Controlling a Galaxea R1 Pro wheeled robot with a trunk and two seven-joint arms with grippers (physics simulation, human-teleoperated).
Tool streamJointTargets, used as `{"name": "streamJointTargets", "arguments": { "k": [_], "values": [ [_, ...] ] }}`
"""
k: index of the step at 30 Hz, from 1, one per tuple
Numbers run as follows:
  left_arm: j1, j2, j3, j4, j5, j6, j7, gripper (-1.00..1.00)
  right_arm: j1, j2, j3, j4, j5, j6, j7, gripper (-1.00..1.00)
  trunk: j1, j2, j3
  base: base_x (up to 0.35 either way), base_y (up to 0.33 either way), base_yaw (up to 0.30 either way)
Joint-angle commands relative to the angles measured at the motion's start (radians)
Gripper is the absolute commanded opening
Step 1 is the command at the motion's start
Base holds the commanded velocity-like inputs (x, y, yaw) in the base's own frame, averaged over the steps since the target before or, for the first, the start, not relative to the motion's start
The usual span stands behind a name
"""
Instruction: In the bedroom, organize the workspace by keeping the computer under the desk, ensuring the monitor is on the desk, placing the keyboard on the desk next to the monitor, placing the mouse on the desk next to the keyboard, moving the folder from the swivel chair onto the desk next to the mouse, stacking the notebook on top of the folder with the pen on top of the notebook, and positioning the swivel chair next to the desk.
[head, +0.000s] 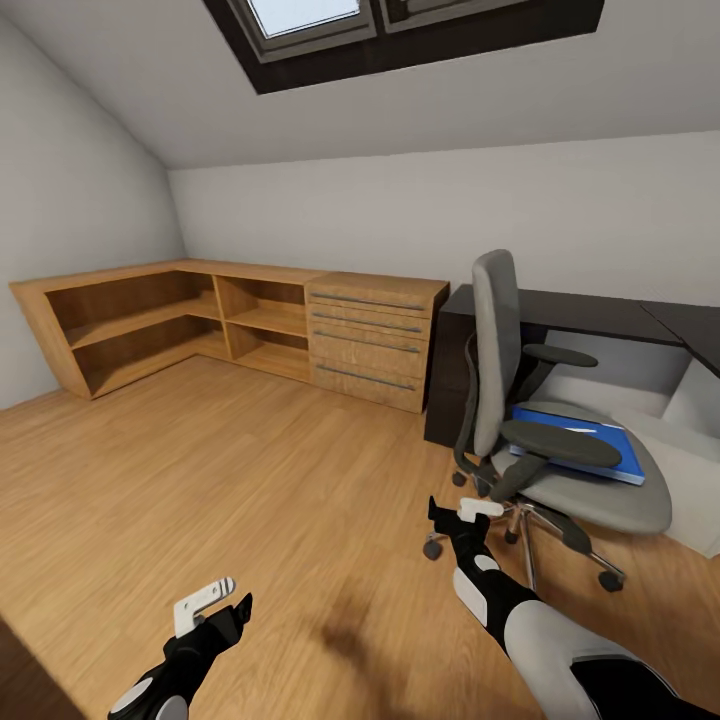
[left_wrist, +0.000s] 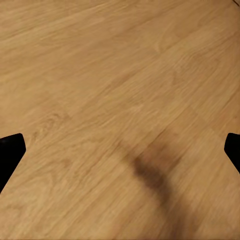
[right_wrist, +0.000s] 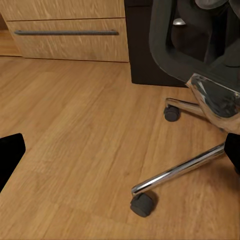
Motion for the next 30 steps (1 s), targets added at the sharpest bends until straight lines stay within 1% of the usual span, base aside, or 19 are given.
{"name": "streamJointTargets", "arguments": {
  "k": [1, 5, 12, 21, 25, 30],
  "values": [
    [0.000, 0.000, -0.001, -0.002, 0.010, 0.002, 0.009, 1.00, -0.001, 0.000, 0.002, 0.001, -0.008, -0.004, -0.001, 1.00, 0.000, 0.000, -0.001, 0.000, 0.000, 0.000],
    [0.000, 0.000, -0.001, -0.001, 0.010, 0.002, 0.009, 1.00, -0.001, 0.000, 0.002, -0.001, -0.008, -0.004, -0.001, 1.00, 0.000, 0.000, -0.001, -0.030, -0.026, 0.000],
    [0.000, 0.001, -0.001, 0.000, 0.010, 0.002, 0.009, 1.00, 0.001, -0.003, 0.002, -0.023, -0.008, -0.005, -0.001, 1.00, 0.000, 0.000, -0.001, -0.227, -0.187, 0.000],
    [0.000, 0.000, -0.001, 0.001, 0.010, 0.002, 0.009, 1.00, 0.001, 0.000, 0.002, -0.027, -0.008, -0.005, -0.002, 1.00, 0.000, 0.000, 0.000, -0.195, -0.168, -0.004],
    [0.000, 0.000, -0.001, 0.001, 0.011, 0.002, 0.009, 1.00, 0.001, -0.001, 0.002, -0.027, -0.008, -0.005, -0.002, 1.00, 0.000, 0.000, 0.002, -0.063, -0.045, -0.108],
    [0.000, 0.000, -0.001, 0.001, 0.011, 0.002, 0.009, 1.00, 0.001, -0.001, 0.002, -0.027, -0.008, -0.005, -0.002, 1.00, 0.000, 0.000, 0.007, -0.012, -0.009, -0.205]
  ]
}}
